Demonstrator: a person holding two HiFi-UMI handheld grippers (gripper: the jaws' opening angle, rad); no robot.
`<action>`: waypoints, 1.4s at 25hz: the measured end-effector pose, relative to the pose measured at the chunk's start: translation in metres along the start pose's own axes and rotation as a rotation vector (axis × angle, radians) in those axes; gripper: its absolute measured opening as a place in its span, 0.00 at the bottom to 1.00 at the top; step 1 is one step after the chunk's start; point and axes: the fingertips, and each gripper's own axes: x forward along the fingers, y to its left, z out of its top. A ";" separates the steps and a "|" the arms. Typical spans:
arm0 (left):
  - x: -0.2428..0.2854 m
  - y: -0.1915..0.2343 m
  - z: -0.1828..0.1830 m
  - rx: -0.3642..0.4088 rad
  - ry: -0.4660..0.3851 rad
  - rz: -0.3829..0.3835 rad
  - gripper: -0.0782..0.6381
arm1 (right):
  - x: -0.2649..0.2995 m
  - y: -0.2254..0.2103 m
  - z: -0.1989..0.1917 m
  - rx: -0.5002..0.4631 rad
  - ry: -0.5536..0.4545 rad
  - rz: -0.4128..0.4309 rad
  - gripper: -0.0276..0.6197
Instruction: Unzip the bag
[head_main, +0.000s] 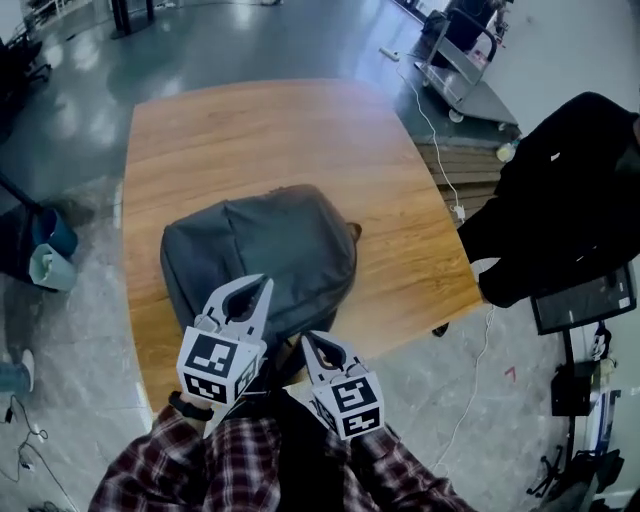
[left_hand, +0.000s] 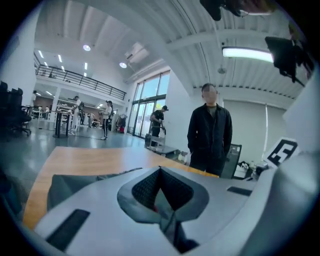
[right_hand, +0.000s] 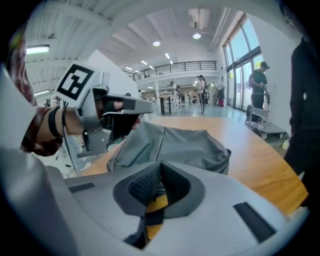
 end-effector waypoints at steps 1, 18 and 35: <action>-0.012 -0.007 0.013 -0.010 -0.029 0.007 0.12 | -0.008 -0.003 0.012 0.013 -0.035 -0.003 0.06; -0.050 -0.067 0.106 0.049 -0.154 0.033 0.12 | -0.092 -0.029 0.165 -0.107 -0.431 -0.056 0.06; -0.034 -0.085 0.112 0.073 -0.156 0.003 0.12 | -0.104 -0.039 0.168 -0.101 -0.457 -0.072 0.06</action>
